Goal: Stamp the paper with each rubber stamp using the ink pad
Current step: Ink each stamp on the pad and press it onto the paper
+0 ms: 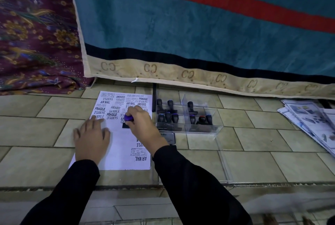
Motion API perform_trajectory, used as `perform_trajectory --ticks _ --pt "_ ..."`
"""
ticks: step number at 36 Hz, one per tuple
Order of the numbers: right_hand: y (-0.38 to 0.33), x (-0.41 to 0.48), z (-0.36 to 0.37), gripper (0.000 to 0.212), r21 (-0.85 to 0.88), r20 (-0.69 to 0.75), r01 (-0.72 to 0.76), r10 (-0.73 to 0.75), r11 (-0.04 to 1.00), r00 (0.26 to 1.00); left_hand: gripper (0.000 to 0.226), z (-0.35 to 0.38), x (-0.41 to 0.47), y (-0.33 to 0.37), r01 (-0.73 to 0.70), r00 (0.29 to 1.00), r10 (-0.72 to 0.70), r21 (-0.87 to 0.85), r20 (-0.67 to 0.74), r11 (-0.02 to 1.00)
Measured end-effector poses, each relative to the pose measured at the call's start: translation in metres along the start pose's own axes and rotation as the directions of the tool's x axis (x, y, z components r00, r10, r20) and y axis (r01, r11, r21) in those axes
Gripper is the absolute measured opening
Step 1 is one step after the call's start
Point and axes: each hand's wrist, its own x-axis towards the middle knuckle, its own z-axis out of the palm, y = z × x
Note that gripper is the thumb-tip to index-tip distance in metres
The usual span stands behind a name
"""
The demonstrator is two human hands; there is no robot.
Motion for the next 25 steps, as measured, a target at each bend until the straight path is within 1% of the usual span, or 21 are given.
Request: perform_trajectory --ticks 2,4,6,7,10,13,16,18,21,25 --pt "0.001 0.005 -0.003 0.013 0.031 -0.009 -0.041 0.041 0.999 0.999 0.038 -0.002 -0.001 0.001 -0.001 1.0 0.001 -0.005 -0.005 1.0" --pt "0.005 0.009 -0.008 0.014 0.121 -0.034 -0.121 0.126 0.985 0.991 0.045 -0.004 -0.002 0.002 -0.001 1.0 0.001 -0.014 -0.008 1.0" --pt "0.01 0.01 -0.019 0.015 0.292 -0.113 -0.206 0.248 0.934 0.962 0.053 -0.005 -0.003 0.002 -0.008 1.0 0.008 -0.02 -0.012 1.0" --pt "0.013 0.011 -0.027 0.017 0.362 -0.168 -0.225 0.301 0.905 0.939 0.054 -0.005 -0.003 0.003 -0.01 1.0 0.009 -0.021 -0.014 1.0" --pt "0.027 0.015 -0.063 0.021 0.435 -0.312 -0.223 0.379 0.872 0.871 0.055 -0.006 -0.003 0.003 -0.006 1.0 0.006 -0.017 -0.002 1.0" --pt "0.05 0.018 -0.104 0.022 0.389 -0.466 -0.203 0.381 0.899 0.798 0.054 -0.006 -0.003 0.003 -0.009 1.0 0.009 -0.013 0.002 1.0" --pt "0.078 0.015 -0.138 0.027 0.27 -0.57 -0.287 0.393 0.919 0.722 0.046 -0.005 -0.003 0.003 -0.004 1.0 0.004 -0.012 0.005 1.0" --pt "0.098 0.01 -0.152 0.027 0.224 -0.602 -0.336 0.401 0.915 0.69 0.04 -0.002 -0.002 0.001 -0.002 1.0 0.002 -0.011 -0.001 1.0" --pt "0.125 0.002 -0.162 0.029 0.179 -0.572 -0.439 0.456 0.88 0.681 0.036 0.0 -0.001 0.0 0.002 1.0 -0.002 -0.005 -0.008 1.0" --pt "0.144 -0.004 -0.159 0.016 0.067 -0.503 -0.509 0.469 0.858 0.725 0.037 0.001 0.0 -0.001 0.002 1.0 -0.002 -0.003 -0.018 1.0"
